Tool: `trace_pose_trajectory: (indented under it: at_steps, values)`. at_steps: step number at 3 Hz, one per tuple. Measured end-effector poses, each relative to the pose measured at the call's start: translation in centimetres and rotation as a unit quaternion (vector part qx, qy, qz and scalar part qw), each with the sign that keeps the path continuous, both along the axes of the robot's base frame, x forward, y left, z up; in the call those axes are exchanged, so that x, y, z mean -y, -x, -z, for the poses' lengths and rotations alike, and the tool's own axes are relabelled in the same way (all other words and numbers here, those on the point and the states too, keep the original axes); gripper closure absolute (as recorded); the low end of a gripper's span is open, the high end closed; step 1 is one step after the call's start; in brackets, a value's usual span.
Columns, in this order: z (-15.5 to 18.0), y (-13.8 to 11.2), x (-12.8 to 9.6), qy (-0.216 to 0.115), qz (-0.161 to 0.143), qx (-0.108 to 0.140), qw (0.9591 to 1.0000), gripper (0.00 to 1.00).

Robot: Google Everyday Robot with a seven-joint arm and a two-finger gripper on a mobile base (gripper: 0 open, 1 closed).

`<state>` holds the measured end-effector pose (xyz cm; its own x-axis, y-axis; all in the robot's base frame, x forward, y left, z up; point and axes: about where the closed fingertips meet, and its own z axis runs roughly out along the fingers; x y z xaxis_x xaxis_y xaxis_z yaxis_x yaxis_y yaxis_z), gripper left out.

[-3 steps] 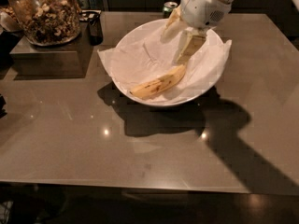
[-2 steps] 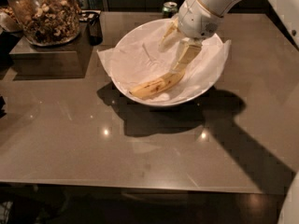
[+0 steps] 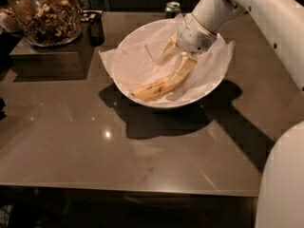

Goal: Pick banana from white bowl

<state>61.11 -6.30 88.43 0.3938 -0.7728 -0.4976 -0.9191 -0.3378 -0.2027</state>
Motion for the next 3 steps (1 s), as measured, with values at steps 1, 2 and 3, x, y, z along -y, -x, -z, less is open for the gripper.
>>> trace_pose_trajectory:
  at_steps: [1,2,3]
  values:
    - [1.8,-0.4,-0.3,-0.009,-0.003,-0.02,0.9997,0.48]
    - [3.0,-0.6,-0.5,-0.014,-0.005,-0.035,0.9993,0.49]
    - [3.6,-0.5,-0.4,-0.017,-0.004,-0.041,0.999,0.53]
